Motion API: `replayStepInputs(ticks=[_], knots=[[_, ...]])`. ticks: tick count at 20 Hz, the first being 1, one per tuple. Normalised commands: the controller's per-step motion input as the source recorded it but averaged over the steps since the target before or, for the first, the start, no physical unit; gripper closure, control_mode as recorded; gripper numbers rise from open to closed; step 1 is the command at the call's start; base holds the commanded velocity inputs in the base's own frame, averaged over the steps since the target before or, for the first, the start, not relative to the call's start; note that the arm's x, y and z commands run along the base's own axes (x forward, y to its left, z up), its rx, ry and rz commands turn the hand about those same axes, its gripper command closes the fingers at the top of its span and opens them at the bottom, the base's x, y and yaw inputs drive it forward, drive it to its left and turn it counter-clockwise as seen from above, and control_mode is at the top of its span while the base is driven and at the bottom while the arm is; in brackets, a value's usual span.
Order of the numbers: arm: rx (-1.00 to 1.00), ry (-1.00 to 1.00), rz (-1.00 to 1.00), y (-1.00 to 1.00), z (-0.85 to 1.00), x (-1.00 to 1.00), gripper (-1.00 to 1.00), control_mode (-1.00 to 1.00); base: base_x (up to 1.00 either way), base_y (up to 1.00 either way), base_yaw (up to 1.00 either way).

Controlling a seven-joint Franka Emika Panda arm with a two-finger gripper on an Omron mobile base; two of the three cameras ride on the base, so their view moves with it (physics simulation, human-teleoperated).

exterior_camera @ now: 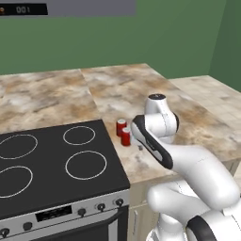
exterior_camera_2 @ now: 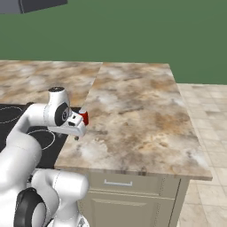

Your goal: Four empty soda cans are scattered around the kitchen. Gather all the cans and cluster them next to the stove for recycling.

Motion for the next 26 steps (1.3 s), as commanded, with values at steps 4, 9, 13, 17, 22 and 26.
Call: replayStepInputs(ticks=[4,9,13,17,22,26], knots=[[0.0,0.0,0.0,0.0,0.0,0.0,-1.0,1.0,-0.4,0.42,-0.03],[0.0,0.0,0.0,0.0,0.0,0.0,-1.0,1.0,-0.33,0.65,0.0],[0.0,0.0,0.0,0.0,0.0,0.0,-1.0,1.0,-0.23,0.75,-0.01],[0.0,0.0,0.0,0.0,0.0,0.0,-1.0,1.0,-0.13,0.86,0.0],[0.0,0.0,0.0,0.0,0.0,0.0,-1.0,1.0,-0.17,0.91,0.0],[0.0,0.0,0.0,0.0,0.0,0.0,-1.0,1.0,-0.11,0.96,-0.02]])
